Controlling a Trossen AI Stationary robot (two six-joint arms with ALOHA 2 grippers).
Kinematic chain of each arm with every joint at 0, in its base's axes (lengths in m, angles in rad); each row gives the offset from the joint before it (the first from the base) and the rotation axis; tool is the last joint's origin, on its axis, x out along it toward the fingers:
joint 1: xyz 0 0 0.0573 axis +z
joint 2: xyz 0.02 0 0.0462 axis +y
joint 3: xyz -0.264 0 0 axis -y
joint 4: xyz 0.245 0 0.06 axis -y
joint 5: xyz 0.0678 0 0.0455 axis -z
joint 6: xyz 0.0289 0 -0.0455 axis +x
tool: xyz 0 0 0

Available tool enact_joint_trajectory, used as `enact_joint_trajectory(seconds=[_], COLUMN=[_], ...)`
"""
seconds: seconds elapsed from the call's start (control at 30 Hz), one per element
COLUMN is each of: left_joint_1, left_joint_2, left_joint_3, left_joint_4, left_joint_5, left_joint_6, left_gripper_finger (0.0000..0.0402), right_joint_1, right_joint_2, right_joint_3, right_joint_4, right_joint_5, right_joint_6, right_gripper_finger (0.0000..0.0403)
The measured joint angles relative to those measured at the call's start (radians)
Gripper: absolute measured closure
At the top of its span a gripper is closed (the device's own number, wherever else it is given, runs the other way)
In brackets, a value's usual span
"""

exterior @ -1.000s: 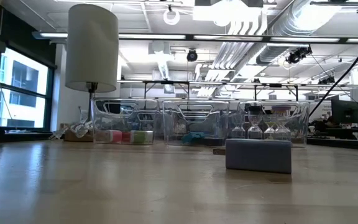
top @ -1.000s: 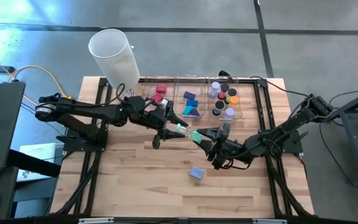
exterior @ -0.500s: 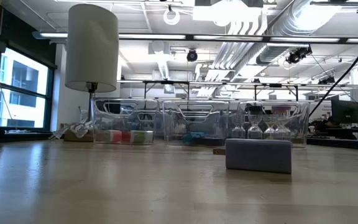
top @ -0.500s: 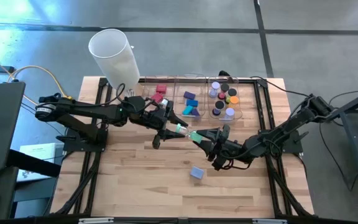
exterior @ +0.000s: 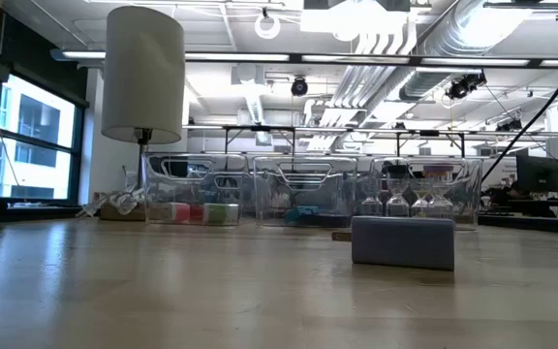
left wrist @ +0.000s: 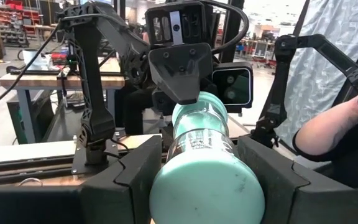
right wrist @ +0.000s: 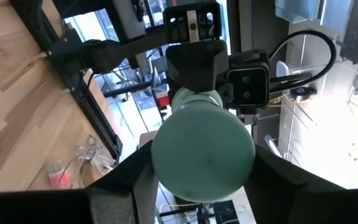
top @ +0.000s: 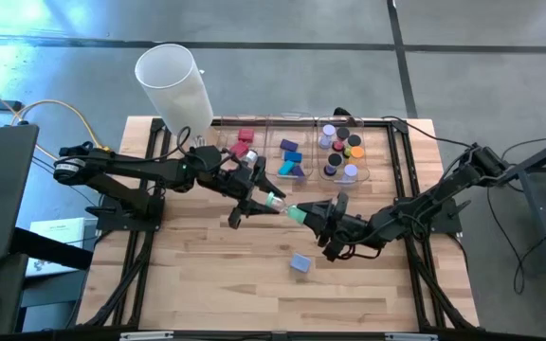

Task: Pick & Place Office items
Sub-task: Put the light blue hourglass into the right transparent bin

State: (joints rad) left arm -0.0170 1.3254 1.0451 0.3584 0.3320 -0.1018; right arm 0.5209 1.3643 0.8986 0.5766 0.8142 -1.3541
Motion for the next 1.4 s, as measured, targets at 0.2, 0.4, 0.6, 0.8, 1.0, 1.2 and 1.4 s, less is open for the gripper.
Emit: enact_joint_trajectory(seconds=[0.2,0.4,0.6,0.8,1.0,1.2,1.4], left_joint_1=[0.000,0.000,0.000,0.000,-0.001,0.000,0.000], left_joint_2=[0.000,0.000,0.000,0.000,0.000,0.000,0.000], left_joint_3=[0.000,0.000,0.000,0.000,0.000,0.000,0.000], left_joint_4=[-0.004,-0.006,-0.008,-0.009,-0.010,-0.006,0.009], left_joint_5=[0.000,-0.001,-0.001,-0.013,-0.088,-0.111,-0.112], left_joint_6=[0.001,0.000,0.000,-0.002,-0.038,-0.023,-0.027], left_gripper_finger=[0.0215,0.0215,0.0215,0.0214,0.0189,0.0160,0.0125], right_joint_1=[0.000,0.000,0.000,0.000,0.000,0.000,0.000], right_joint_2=[0.000,0.000,0.000,0.000,0.000,0.000,0.000], right_joint_3=[0.000,0.000,0.000,0.000,0.000,0.000,0.000], right_joint_4=[-0.003,-0.004,-0.005,-0.006,-0.017,-0.046,-0.085], right_joint_5=[-0.005,-0.010,-0.004,0.000,0.043,0.048,0.061], right_joint_6=[-0.008,-0.008,-0.006,-0.004,-0.004,-0.003,0.052], right_gripper_finger=[0.0223,0.0221,0.0221,0.0221,0.0221,0.0221,0.0221])
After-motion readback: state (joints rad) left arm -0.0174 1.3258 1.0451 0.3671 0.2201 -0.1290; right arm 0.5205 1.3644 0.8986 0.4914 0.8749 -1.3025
